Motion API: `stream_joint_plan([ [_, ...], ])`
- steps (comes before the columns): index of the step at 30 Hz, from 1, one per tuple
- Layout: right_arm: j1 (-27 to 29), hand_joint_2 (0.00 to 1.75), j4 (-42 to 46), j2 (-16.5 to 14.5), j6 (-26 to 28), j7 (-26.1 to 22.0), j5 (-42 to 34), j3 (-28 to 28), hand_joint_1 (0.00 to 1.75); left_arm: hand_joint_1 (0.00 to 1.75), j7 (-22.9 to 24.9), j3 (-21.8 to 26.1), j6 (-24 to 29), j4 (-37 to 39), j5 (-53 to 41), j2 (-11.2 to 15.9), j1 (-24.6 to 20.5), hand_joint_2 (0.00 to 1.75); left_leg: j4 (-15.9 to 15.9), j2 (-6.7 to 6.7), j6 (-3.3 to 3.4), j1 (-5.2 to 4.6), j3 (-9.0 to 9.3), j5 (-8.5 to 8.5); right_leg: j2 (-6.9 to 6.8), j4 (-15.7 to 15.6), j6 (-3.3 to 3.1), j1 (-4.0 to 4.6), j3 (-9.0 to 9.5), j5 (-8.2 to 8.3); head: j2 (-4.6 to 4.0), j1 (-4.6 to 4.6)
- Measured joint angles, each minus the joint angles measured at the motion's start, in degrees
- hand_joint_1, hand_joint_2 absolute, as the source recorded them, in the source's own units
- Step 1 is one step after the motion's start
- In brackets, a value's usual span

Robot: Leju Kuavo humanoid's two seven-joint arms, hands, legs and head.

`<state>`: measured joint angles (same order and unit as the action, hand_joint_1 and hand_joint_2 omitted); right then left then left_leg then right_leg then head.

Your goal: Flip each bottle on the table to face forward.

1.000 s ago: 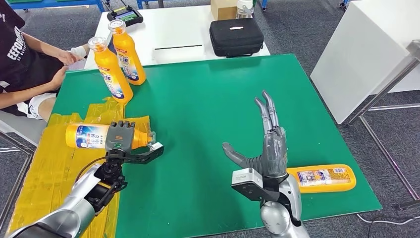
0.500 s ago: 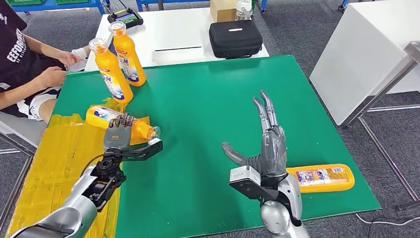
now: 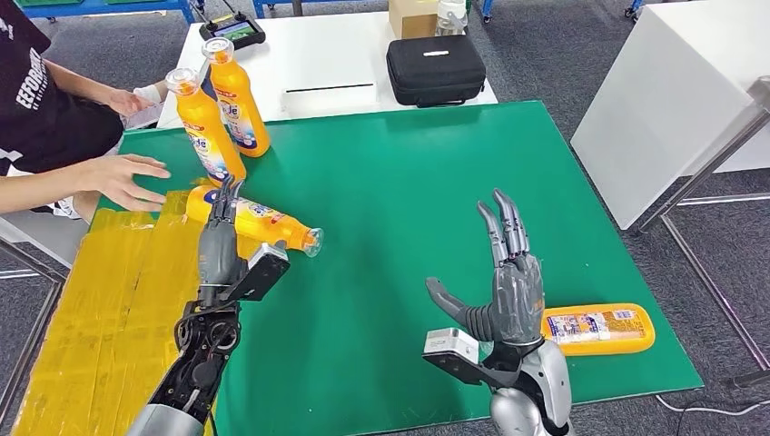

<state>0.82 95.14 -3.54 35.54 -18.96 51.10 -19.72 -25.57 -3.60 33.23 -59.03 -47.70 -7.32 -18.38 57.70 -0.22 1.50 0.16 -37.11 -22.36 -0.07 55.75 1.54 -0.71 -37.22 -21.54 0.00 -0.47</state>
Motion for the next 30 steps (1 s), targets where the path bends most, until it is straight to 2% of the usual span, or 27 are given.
stream_joint_plan([
  [4, 0.7, 1.75, 0.1, 0.5, 0.3, -0.1, 0.1, 0.0, 0.00, 0.00, -2.5, -0.1, 1.0, -4.4, 3.3, -0.5, 1.8, 1.75, 0.0, 0.01, -0.01, 0.04, 0.00, -0.02, 0.01, 0.0, -0.01, 0.05, -0.02, -0.01, 0.00, 0.00],
  [8, 1.4, 1.75, 1.4, 1.5, -1.2, 0.6, 5.7, 0.1, 0.00, 0.00, -10.0, -0.9, 1.8, -11.7, 16.7, -1.1, 4.2, 1.75, 0.0, 0.01, -0.02, 0.05, 0.00, -0.02, 0.01, 0.0, -0.01, 0.06, -0.02, -0.02, 0.00, 0.00],
  [12, 2.9, 1.75, 3.7, 4.1, -9.4, 3.4, 17.3, 0.9, 0.00, 0.00, -13.5, -2.5, 1.4, -20.2, 24.4, -1.2, 6.4, 1.75, 0.0, -0.03, 0.01, 0.04, -0.01, -0.04, -0.02, 0.0, 0.04, 0.03, 0.00, -0.08, 0.00, 0.01],
  [15, 4.9, 1.75, 5.2, 7.0, -15.1, 4.6, 21.1, 2.2, 0.00, 0.00, -14.3, -3.8, 1.8, -24.2, 25.5, -1.2, 7.8, 1.75, 0.0, -0.04, 0.10, 0.01, -0.03, -0.10, -0.02, 0.0, 0.11, -0.04, 0.02, -0.11, 0.00, 0.00],
  [18, 6.4, 1.75, 5.9, 11.6, -21.0, 4.6, 18.6, 4.3, 0.00, 0.00, -14.5, -5.2, 2.1, -26.1, 26.2, -1.1, 8.6, 1.75, 0.0, -0.04, 0.20, -0.06, -0.01, -0.16, -0.03, 0.0, 0.15, -0.11, 0.03, -0.12, 0.00, -0.02],
  [23, 9.5, 1.75, 6.1, 19.3, -29.1, 1.2, 10.8, 11.5, 0.00, 0.00, -14.6, -6.4, 1.1, -26.8, 27.5, -0.9, 9.2, 1.75, 0.0, -0.06, 0.35, -0.16, -0.02, -0.22, -0.05, 0.0, 0.24, -0.22, 0.06, -0.13, 0.00, 0.01],
  [26, 10.8, 1.75, 6.2, 21.6, -30.3, 0.2, 10.2, 15.0, 0.00, 0.00, -14.6, -6.9, 0.8, -26.8, 27.9, -0.8, 9.2, 1.75, 0.0, -0.02, 0.37, -0.21, 0.01, -0.25, -0.03, 0.0, 0.24, -0.24, 0.06, -0.13, 0.00, -0.01],
  [30, 11.6, 1.75, 6.2, 23.0, -32.1, 0.1, 9.1, 17.9, 0.00, 0.00, -14.6, -7.5, 0.1, -26.8, 27.9, -0.8, 9.2, 1.75, 0.0, -0.01, 0.37, -0.21, 0.04, -0.27, -0.02, 0.0, 0.26, -0.22, 0.04, -0.17, 0.00, -0.03],
])
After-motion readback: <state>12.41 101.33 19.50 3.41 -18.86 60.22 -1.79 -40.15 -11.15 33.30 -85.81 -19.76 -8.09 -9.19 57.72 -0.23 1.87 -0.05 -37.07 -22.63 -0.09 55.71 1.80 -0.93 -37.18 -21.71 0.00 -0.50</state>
